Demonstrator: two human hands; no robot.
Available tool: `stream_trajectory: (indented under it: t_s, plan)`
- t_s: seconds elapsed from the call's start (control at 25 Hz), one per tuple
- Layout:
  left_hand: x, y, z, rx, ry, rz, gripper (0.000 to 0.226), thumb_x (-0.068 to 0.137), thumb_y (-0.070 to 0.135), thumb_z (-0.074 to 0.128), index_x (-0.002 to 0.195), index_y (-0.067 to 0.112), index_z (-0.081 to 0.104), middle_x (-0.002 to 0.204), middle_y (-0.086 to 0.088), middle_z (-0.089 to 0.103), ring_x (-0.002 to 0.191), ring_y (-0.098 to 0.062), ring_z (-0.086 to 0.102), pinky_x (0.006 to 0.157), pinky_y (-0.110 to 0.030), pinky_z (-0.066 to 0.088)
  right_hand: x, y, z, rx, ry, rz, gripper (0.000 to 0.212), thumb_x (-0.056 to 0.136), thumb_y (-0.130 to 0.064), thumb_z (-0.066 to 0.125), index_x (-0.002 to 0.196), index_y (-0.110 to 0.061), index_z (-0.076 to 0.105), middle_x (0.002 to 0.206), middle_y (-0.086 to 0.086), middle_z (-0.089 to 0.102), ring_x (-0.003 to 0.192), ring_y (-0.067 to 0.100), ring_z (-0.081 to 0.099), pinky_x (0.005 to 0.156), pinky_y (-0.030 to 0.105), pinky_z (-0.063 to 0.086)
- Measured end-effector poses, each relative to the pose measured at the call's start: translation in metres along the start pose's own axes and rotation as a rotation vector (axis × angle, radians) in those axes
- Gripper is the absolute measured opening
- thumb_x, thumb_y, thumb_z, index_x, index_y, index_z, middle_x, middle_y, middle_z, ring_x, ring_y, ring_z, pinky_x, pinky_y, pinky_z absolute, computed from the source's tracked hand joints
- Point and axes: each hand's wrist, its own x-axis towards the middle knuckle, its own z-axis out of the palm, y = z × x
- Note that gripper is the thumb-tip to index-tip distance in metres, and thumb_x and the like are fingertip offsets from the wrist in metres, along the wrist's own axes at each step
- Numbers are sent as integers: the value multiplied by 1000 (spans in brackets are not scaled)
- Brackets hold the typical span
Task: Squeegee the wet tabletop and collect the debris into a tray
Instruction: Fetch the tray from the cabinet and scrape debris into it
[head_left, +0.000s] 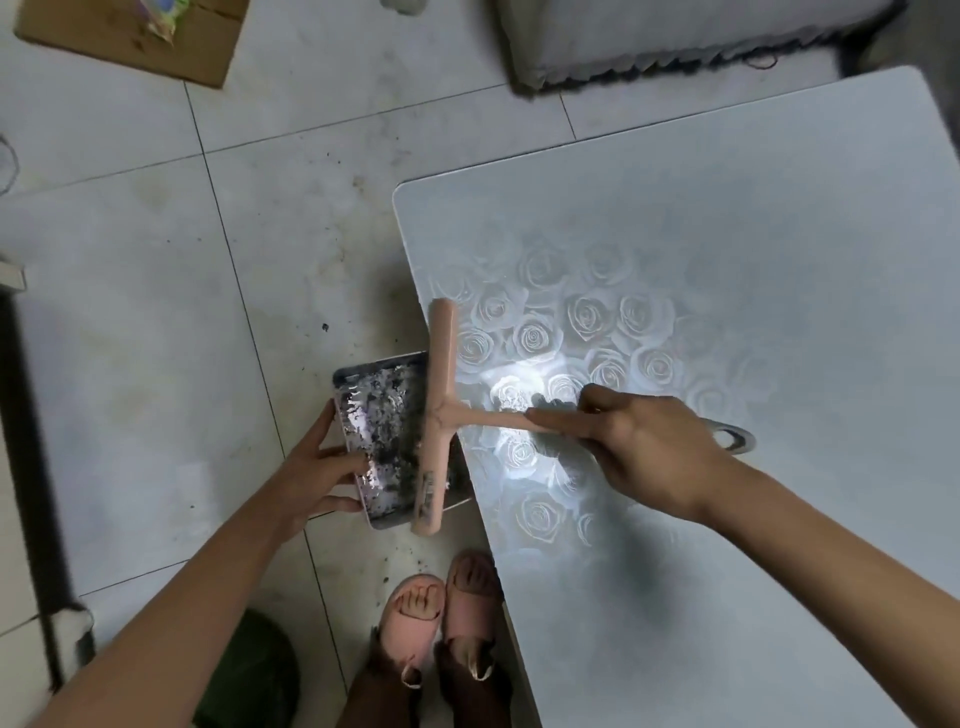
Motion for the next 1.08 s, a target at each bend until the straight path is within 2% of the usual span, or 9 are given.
stream_trajectory:
  t_s: [0.12,0.24,0.36,0.44,0.6,0.72,0.88,0.96,1.08]
  plan:
    - [-1,3,0,-17,3,-7,95,82,-5,65,147,46,19,107,-2,67,87,-22,68,56,-35,58,-36,43,-27,116,48,140,45,95,-28,47,132,-54,44,88,-13,55,75,17,58,56,34,46]
    - [-2,12,-3,-25,12,-7,95,82,-5,65,147,47,19,117,-8,64,97,-28,65,66,-41,58,-65,73,-47,-20,-84,307,42,95,-36,43,131,-58,42,83,-19,48,76,12,55,61,31,47]
    - [-3,18,-6,-24,6,1,94,82,-3,65,147,47,20,115,-8,65,99,-30,66,70,-44,58,-35,44,-38,40,-80,232,46,97,-35,38,134,-61,26,93,-13,50,89,16,59,67,30,45]
    - [-4,20,-7,-16,11,-5,95,81,-4,66,146,48,20,113,-8,66,101,-32,65,69,-44,59,5,15,-25,59,-68,156,49,95,-34,32,138,-57,25,100,-7,51,92,20,59,65,30,39]
    - [-3,24,-9,-45,18,-12,98,78,-4,68,147,46,20,110,-8,68,97,-31,67,64,-42,59,34,-3,-23,28,73,67,51,96,-29,38,139,-54,30,92,-6,48,80,20,57,58,30,37]
    - [-3,34,-15,-50,25,-16,99,76,-3,70,146,47,20,108,-6,70,92,-27,68,62,-39,59,-19,59,-47,151,132,212,47,95,-26,47,134,-52,43,83,-7,52,74,23,58,61,38,48]
    - [2,54,-20,-31,22,5,98,77,-2,70,146,47,21,108,-5,68,93,-26,67,61,-38,59,-58,129,-72,90,40,463,39,94,-30,49,129,-49,52,74,-9,50,67,13,53,61,38,47]
    - [9,63,-22,-37,22,11,98,77,-3,70,146,46,21,107,-5,68,92,-25,67,59,-37,59,-24,121,-67,110,25,380,42,96,-27,48,132,-48,47,77,-8,49,69,13,51,66,36,46]
    - [20,73,-29,-33,5,17,97,77,-2,69,146,46,21,107,-5,69,91,-26,68,61,-37,58,51,67,-53,147,-26,197,45,98,-28,43,138,-50,37,90,-3,50,86,20,56,74,33,45]
